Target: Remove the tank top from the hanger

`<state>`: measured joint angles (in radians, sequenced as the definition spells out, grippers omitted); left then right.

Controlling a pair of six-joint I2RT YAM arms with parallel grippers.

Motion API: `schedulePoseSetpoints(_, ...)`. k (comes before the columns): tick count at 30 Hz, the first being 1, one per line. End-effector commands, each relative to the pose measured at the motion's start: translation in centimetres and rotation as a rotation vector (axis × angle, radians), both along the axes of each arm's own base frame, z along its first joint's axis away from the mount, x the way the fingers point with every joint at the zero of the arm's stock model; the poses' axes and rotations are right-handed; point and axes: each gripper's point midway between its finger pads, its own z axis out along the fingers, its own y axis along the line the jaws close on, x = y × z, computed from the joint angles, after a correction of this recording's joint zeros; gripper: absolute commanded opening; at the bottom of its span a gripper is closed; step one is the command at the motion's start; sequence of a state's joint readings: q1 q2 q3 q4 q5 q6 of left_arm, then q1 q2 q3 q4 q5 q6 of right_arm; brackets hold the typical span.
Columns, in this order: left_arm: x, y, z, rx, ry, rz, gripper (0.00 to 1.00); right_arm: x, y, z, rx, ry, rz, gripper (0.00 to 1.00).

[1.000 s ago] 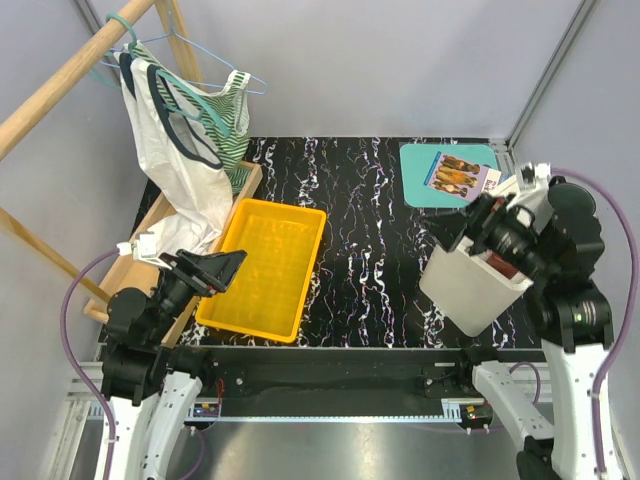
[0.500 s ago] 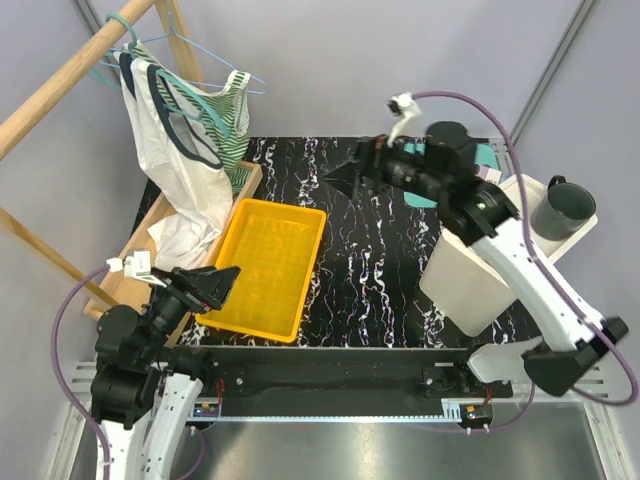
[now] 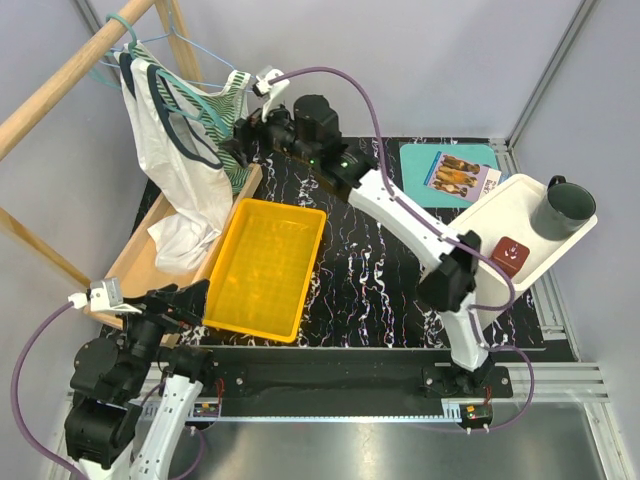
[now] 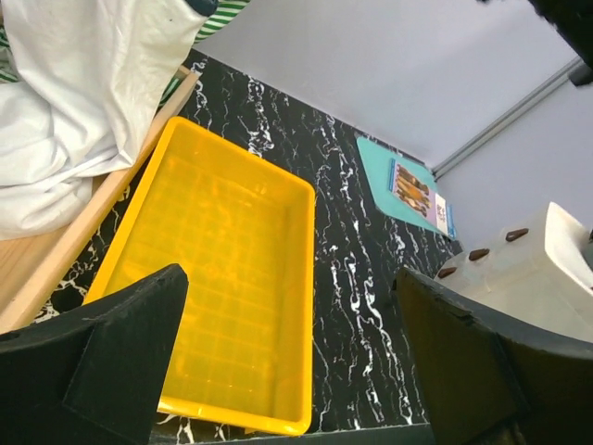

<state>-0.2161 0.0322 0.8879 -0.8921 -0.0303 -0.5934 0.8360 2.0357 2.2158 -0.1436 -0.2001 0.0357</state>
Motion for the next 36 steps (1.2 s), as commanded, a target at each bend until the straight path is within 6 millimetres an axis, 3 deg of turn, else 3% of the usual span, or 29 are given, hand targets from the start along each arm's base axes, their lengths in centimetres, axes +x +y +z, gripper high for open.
schedulePoseSetpoints(1,-0.5,1.0,0.8,0.034,-0.04,0.03,0.99,1.2,1.1,4.8,0.08,-0.146,-0.01,0.94)
schedulePoseSetpoints(6,-1.2,0.8,1.6,0.023,-0.069,0.012,0.99,2.7,3.1,4.0,0.092,-0.185,0.002,0.87)
schedulePoseSetpoints(7,-1.3,0.8,1.8,0.019,-0.072,0.009,0.99,3.2,4.0,2.6,0.083,-0.175,0.007,0.85)
schedulePoseSetpoints(9,-1.6,0.8,2.2,0.008,-0.084,0.01,0.99,3.3,4.1,4.0,0.129,-0.209,0.008,0.75)
schedulePoseSetpoints(10,-1.7,0.9,2.3,0.004,-0.087,0.011,0.99,3.7,4.9,2.8,0.126,-0.202,0.019,0.72)
schedulePoseSetpoints(11,-1.7,0.9,2.5,0.003,-0.09,0.013,0.99,3.6,4.8,3.8,0.158,-0.229,0.024,0.7)
schedulePoseSetpoints(13,-2.0,1.2,3.1,-0.001,-0.108,0.022,0.99,3.9,5.3,3.4,0.177,-0.225,0.028,0.58)
schedulePoseSetpoints(15,-2.3,1.4,3.6,-0.001,-0.122,0.033,0.99,3.7,5.4,4.2,0.214,-0.257,0.037,0.5)
schedulePoseSetpoints(17,-2.6,1.6,3.9,-0.004,-0.134,0.038,0.99,3.5,5.8,4.2,0.233,-0.254,0.056,0.5)
schedulePoseSetpoints(23,-2.6,1.6,4.2,-0.009,-0.136,0.041,0.99,2.4,7.1,4.2,0.272,-0.291,0.113,0.34)
schedulePoseSetpoints(28,-2.6,1.5,4.2,-0.025,-0.13,0.036,0.99,1.6,7.9,4.8,0.309,-0.341,0.123,0.04)
schedulePoseSetpoints(30,-2.6,1.4,4.2,-0.027,-0.132,0.031,0.99,1.6,7.9,4.9,0.322,-0.34,0.114,0.0)
schedulePoseSetpoints(36,-2.9,1.5,5.0,-0.031,-0.143,0.031,0.99,0.1,7.5,7.5,0.392,-0.363,0.113,0.0)
